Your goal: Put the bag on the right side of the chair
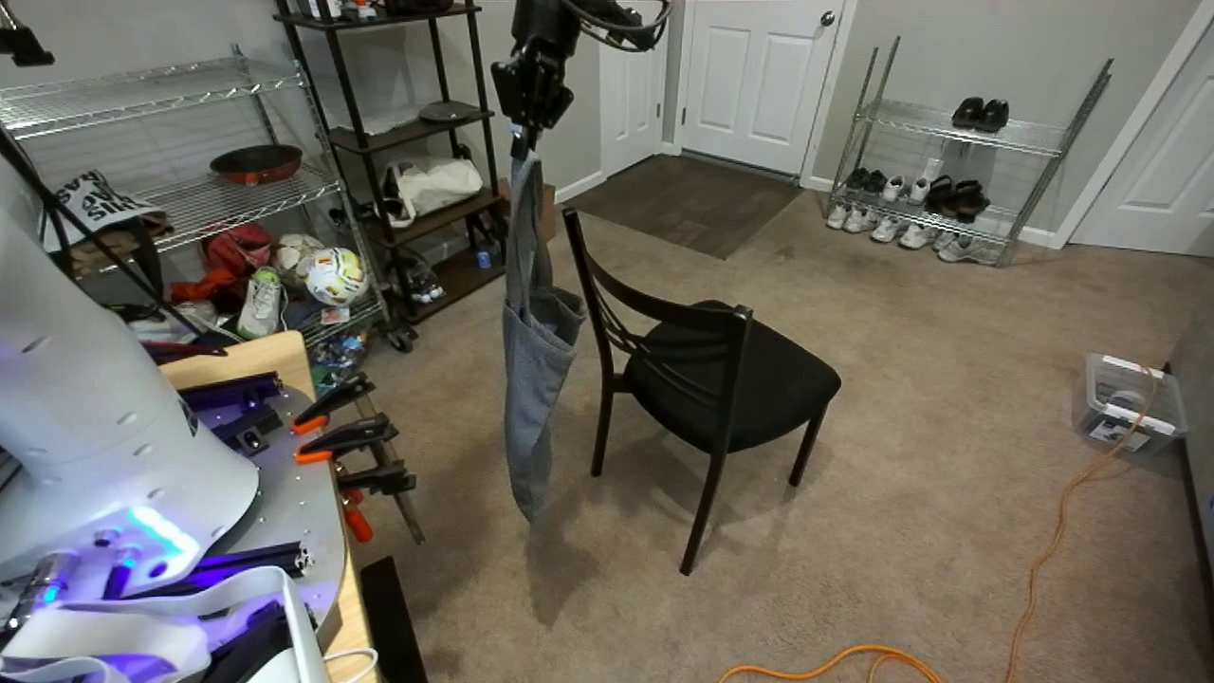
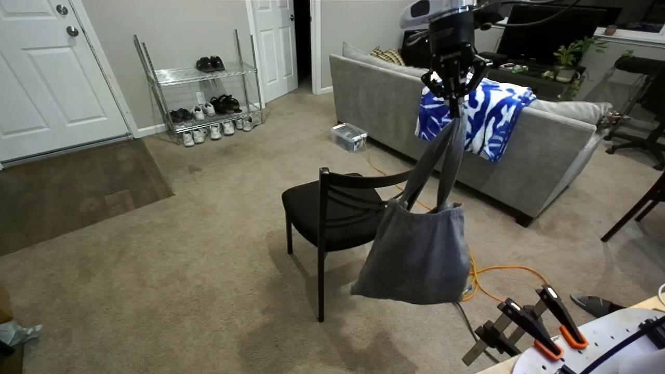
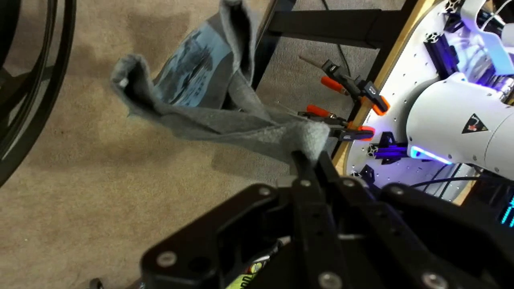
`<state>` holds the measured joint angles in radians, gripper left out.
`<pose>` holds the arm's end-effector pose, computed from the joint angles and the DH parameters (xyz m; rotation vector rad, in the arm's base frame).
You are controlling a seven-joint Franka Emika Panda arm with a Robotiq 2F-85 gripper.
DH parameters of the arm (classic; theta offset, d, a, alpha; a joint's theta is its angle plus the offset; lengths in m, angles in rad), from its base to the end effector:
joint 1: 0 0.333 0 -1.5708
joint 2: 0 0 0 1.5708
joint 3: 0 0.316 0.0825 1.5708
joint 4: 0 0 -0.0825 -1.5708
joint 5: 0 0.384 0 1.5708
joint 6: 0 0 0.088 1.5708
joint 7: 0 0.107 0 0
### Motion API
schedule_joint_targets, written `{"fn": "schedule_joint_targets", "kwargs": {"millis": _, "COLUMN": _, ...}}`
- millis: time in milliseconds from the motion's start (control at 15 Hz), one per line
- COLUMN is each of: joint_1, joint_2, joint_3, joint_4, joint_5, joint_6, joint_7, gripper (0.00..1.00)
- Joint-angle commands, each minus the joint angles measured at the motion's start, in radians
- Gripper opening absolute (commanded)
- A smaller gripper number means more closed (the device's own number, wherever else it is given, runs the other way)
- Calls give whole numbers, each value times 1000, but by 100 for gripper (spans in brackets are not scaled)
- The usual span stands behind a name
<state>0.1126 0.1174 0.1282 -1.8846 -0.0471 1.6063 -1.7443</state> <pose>0.5281 0.1228 0.4195 -1.5478 -2.4061 0.4486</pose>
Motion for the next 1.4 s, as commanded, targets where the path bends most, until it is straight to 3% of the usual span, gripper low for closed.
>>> {"fn": "schedule_joint_targets", "kwargs": {"millis": 0, "joint_1": -48, "joint_2": -38, "joint_3": -32, "joint_4": -70, "joint_5": 5, "joint_6": 10, "joint_7": -68, "gripper": 2}}
{"fn": "schedule_joint_targets", "kwargs": {"millis": 600, "joint_1": -145, "joint_2": -34, "joint_3": -117, "joint_4": -139, "joint_5": 28, "joint_6": 155, "joint_7": -194, "gripper": 2}}
{"fn": "schedule_joint_targets", "kwargs": {"millis": 1333, "joint_1": -249, "joint_2": -40, "joint_3": -216, "joint_4": -216, "joint_5": 72, "joint_6": 296, "joint_7": -185, "gripper": 2}}
